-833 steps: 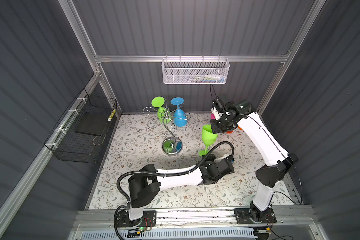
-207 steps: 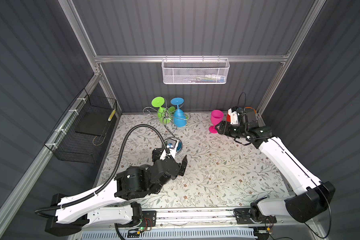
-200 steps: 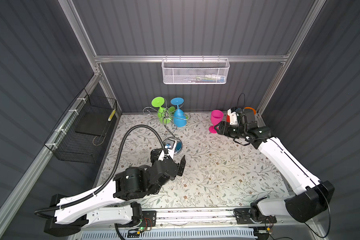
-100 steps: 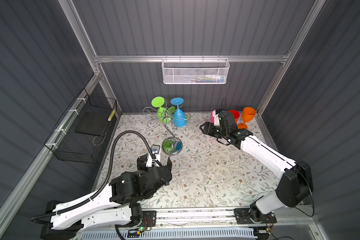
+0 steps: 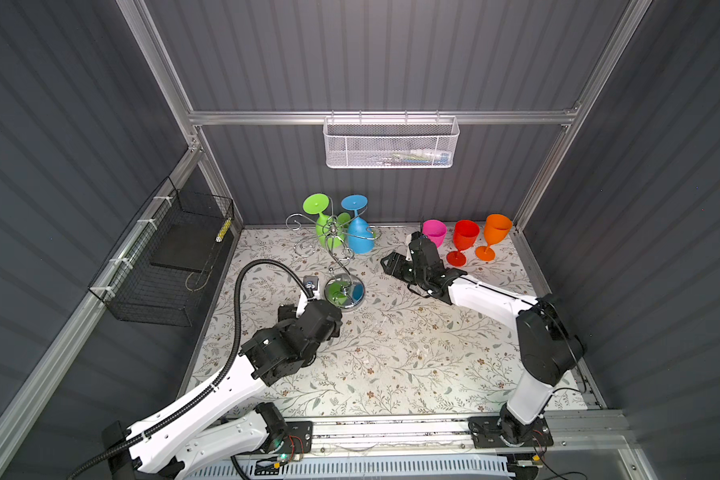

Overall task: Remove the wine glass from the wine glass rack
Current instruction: 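Reach the right gripper to the lower green glass while left gripper nears the rack, then close the right gripper on the bowl of the lower green glass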

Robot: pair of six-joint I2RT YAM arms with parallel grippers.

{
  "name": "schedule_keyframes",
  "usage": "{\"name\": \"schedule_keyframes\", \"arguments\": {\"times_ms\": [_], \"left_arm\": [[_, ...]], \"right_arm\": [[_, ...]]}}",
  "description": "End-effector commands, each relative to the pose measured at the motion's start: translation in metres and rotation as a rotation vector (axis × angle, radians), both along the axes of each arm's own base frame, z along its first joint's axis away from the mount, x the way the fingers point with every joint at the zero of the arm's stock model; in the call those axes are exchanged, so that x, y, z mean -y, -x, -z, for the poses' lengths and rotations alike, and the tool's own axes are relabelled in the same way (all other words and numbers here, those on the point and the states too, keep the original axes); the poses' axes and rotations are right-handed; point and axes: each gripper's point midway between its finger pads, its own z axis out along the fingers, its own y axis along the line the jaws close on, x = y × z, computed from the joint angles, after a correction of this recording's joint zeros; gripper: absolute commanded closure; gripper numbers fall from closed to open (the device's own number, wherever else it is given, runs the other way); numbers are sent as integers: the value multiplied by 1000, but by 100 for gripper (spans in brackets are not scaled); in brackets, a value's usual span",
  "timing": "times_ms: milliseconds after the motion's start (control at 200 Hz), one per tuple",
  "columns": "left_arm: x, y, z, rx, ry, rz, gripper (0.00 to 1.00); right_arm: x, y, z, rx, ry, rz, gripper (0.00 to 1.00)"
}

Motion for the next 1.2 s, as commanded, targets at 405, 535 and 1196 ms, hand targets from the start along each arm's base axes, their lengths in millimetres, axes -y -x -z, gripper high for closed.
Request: {"name": "schedule_keyframes", "arguments": {"times_ms": [405,535,1196], "left_arm": [[0,-24,32,-104,91,-20,0],[0,-28,35,-113,108,-22,0],[10,-34,47,-108,139,31,0]], "right_arm": [[-33,-61,37,-74,-226,195,37],[-43,-80,42,-81,-266,214,37],[-40,-161,85,-153,-510,361,41]]}}
